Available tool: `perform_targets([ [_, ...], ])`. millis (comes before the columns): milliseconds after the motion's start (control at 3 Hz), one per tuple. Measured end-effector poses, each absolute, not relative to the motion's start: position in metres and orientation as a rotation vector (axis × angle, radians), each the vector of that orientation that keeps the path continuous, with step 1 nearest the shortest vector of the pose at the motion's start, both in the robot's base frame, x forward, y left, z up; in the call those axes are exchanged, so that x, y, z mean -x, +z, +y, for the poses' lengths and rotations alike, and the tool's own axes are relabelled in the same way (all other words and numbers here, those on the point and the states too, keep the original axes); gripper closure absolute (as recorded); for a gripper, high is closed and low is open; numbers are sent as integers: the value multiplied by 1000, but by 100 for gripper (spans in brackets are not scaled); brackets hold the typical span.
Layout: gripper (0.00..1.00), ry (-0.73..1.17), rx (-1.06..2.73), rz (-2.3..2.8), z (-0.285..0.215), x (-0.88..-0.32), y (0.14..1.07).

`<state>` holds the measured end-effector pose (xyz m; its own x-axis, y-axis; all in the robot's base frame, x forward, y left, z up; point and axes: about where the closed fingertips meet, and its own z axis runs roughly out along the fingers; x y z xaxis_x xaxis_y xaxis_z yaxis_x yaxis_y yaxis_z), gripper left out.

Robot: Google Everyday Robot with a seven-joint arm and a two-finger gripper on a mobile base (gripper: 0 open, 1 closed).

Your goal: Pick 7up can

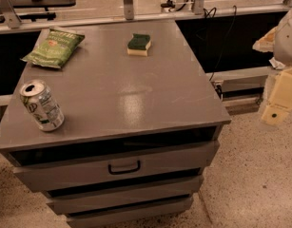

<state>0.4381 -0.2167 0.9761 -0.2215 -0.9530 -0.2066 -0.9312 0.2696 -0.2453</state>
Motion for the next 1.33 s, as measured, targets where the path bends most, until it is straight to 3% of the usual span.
perform_targets([
  [667, 0, 12, 1701, 2193, -190, -446, 965],
  [1333, 0, 549, 1567, 1906, -23, -481, 927],
])
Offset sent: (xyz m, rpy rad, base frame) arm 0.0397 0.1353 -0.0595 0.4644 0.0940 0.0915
